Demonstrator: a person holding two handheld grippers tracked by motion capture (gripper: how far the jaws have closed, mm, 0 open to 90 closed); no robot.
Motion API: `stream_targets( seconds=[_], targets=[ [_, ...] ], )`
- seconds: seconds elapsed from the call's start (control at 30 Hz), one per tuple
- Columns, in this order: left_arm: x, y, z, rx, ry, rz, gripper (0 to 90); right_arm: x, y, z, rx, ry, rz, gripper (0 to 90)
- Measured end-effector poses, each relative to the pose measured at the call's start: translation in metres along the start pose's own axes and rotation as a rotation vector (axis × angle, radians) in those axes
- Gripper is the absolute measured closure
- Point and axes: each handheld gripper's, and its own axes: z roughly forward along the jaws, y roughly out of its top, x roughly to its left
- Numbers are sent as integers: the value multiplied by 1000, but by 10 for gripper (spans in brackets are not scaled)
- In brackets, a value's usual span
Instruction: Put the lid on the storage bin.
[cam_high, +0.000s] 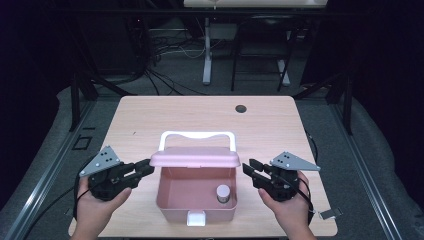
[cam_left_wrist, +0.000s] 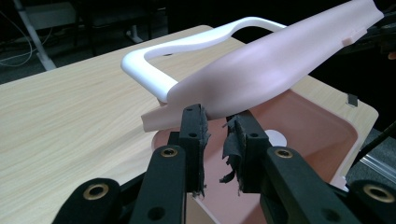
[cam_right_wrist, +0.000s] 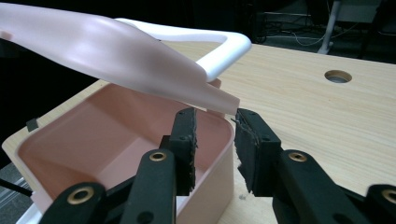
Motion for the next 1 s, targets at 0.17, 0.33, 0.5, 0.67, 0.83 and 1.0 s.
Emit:
stream_targets(
  seconds=[0.17, 0.33, 0.5, 0.67, 0.83, 1.0],
  targets=[
    [-2, -2, -2, -5, -4, 5, 754, -5, -5, 3, 2, -31, -3, 665],
    [-5, -4, -4, -5, -7, 5, 748, -9, -9, 5, 2, -37, 12, 633],
    [-6, -7, -6, -10, -15, -2, 742, -12, -12, 5, -14, -52, 17, 596],
    [-6, -11, -6, -10, -20, -2, 734, -16, -16, 7, -22, -59, 21, 558],
    [-7, -15, -5, -14, -22, -5, 725, -19, -23, 12, -13, -74, 27, 524],
    [-8, -18, -5, -11, -27, -6, 722, -23, -28, 15, -12, -83, 38, 514]
  ],
)
